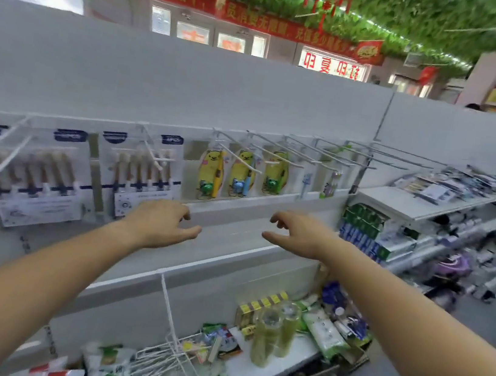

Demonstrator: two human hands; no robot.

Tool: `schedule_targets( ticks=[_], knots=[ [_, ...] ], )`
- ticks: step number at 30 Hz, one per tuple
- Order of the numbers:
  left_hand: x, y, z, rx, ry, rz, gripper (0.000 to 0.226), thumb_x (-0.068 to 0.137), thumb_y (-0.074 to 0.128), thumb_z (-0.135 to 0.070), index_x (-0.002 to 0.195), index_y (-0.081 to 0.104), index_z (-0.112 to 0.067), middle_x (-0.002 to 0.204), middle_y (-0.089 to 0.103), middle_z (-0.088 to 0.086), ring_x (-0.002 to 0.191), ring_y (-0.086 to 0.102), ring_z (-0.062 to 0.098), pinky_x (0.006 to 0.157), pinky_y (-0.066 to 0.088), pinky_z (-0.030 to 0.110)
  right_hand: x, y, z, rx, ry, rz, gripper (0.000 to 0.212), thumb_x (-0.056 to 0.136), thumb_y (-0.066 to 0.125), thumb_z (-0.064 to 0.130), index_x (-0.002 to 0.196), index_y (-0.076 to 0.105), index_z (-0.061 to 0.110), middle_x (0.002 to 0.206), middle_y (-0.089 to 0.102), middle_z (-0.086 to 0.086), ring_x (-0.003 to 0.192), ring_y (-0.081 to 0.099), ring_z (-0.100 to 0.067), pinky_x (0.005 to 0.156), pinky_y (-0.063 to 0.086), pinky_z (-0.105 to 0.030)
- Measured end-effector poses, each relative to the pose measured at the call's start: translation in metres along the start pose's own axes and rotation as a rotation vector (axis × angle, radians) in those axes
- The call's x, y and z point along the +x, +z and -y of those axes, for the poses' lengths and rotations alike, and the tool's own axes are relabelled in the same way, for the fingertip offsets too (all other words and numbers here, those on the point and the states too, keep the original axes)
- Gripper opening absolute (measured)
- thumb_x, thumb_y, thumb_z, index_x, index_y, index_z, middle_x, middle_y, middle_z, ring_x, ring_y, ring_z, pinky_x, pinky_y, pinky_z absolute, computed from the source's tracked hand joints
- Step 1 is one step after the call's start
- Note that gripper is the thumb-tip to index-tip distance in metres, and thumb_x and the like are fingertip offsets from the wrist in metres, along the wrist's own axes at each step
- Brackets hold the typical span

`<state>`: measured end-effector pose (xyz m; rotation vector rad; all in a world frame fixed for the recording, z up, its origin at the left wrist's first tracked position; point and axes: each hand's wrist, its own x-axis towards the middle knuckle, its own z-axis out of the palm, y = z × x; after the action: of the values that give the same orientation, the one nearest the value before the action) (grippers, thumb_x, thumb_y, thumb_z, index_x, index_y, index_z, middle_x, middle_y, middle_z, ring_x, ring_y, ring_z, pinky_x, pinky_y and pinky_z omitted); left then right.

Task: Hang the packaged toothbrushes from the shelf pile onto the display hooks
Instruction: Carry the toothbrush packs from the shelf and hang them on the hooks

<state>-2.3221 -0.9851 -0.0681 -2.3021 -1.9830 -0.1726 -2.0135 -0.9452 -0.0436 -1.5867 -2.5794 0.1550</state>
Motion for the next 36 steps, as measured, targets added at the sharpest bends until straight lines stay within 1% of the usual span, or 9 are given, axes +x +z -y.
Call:
schedule_targets(
  ticks=[5, 8, 10, 15, 18, 21, 25, 29, 36],
  knots=[
    [0.063, 0.011, -0.116, -0.103, 0.144, 0.061, 0.069, 0.093, 0.042, -0.075, 0.134, 0.061, -0.023, 0.125, 0.067, -0.003, 0.108, 0.062, 0.018, 0.08, 0.047, 0.032, -0.062, -0.023, -0.102, -0.021, 0.174, -0.056, 0.074, 0.086, 0.044, 0.076, 0.136, 0.054, 0.021, 0.129, 0.064, -0.001, 0.113, 0.061, -0.02, 0.097, 0.051, -0.042],
    [0.099, 0.016, -0.199, -0.124, 0.24, 0.058, 0.07, 0.092, 0.043, -0.076, 0.135, 0.06, -0.023, 0.122, 0.067, -0.004, 0.107, 0.062, 0.018, 0.077, 0.044, 0.031, -0.1, -0.034, -0.164, -0.035, 0.262, -0.073, 0.065, 0.092, 0.048, 0.069, 0.13, 0.058, 0.017, 0.122, 0.064, -0.004, 0.108, 0.061, -0.023, 0.088, 0.05, -0.037],
    [0.121, 0.018, -0.257, -0.145, 0.291, 0.065, 0.069, 0.093, 0.044, -0.075, 0.134, 0.06, -0.022, 0.122, 0.067, -0.003, 0.108, 0.063, 0.019, 0.077, 0.045, 0.031, -0.123, -0.041, -0.206, -0.038, 0.312, -0.077, 0.062, 0.093, 0.048, 0.068, 0.127, 0.058, 0.016, 0.121, 0.065, -0.006, 0.106, 0.061, -0.026, 0.089, 0.051, -0.04],
    [0.177, 0.027, -0.386, -0.168, 0.375, 0.07, 0.068, 0.093, 0.04, -0.076, 0.121, 0.065, -0.019, 0.114, 0.071, 0.001, 0.101, 0.065, 0.021, 0.086, 0.054, 0.034, -0.172, -0.059, -0.307, -0.045, 0.392, -0.087, 0.066, 0.094, 0.049, 0.066, 0.139, 0.052, 0.018, 0.135, 0.061, -0.004, 0.116, 0.06, -0.024, 0.092, 0.049, -0.037],
    [0.209, 0.033, -0.447, -0.198, 0.417, 0.066, 0.064, 0.094, 0.042, -0.073, 0.104, 0.067, -0.015, 0.099, 0.07, 0.003, 0.089, 0.065, 0.021, 0.081, 0.053, 0.036, -0.191, -0.069, -0.362, -0.046, 0.438, -0.086, 0.068, 0.093, 0.048, 0.068, 0.138, 0.052, 0.017, 0.129, 0.061, -0.003, 0.111, 0.059, -0.024, 0.089, 0.048, -0.038],
    [0.241, 0.039, -0.493, -0.188, 0.457, 0.072, 0.064, 0.092, 0.04, -0.077, 0.092, 0.063, -0.017, 0.087, 0.065, 0.0, 0.08, 0.061, 0.019, 0.078, 0.053, 0.037, -0.202, -0.075, -0.414, -0.039, 0.467, -0.097, 0.067, 0.092, 0.046, 0.071, 0.132, 0.055, 0.018, 0.115, 0.061, 0.002, 0.094, 0.055, -0.018, 0.079, 0.046, -0.034],
    [0.292, 0.05, -0.537, -0.176, 0.492, 0.085, 0.06, 0.09, 0.039, -0.08, 0.098, 0.06, -0.025, 0.096, 0.064, -0.003, 0.085, 0.059, 0.017, 0.075, 0.051, 0.033, -0.196, -0.083, -0.476, -0.017, 0.498, -0.14, 0.064, 0.093, 0.047, 0.068, 0.131, 0.057, 0.017, 0.091, 0.054, 0.016, 0.074, 0.049, -0.002, 0.062, 0.038, -0.024],
    [0.353, 0.064, -0.572, -0.17, 0.511, 0.077, 0.07, 0.087, 0.036, -0.085, 0.106, 0.065, -0.024, 0.102, 0.069, -0.005, 0.091, 0.064, 0.017, 0.081, 0.055, 0.034, -0.167, -0.087, -0.537, -0.017, 0.52, -0.125, 0.064, 0.094, 0.048, 0.067, 0.135, 0.055, 0.019, 0.115, 0.063, 0.003, 0.092, 0.056, -0.013, 0.077, 0.045, -0.031],
    [0.477, 0.092, -0.63, -0.191, 0.515, 0.07, 0.072, 0.087, 0.035, -0.085, 0.109, 0.065, -0.023, 0.103, 0.069, -0.004, 0.091, 0.063, 0.016, 0.08, 0.055, 0.034, -0.114, -0.097, -0.641, -0.013, 0.592, -0.123, 0.058, 0.095, 0.049, 0.065, 0.128, 0.058, 0.018, 0.112, 0.063, 0.005, 0.098, 0.061, -0.018, 0.083, 0.052, -0.035]
  ],
)
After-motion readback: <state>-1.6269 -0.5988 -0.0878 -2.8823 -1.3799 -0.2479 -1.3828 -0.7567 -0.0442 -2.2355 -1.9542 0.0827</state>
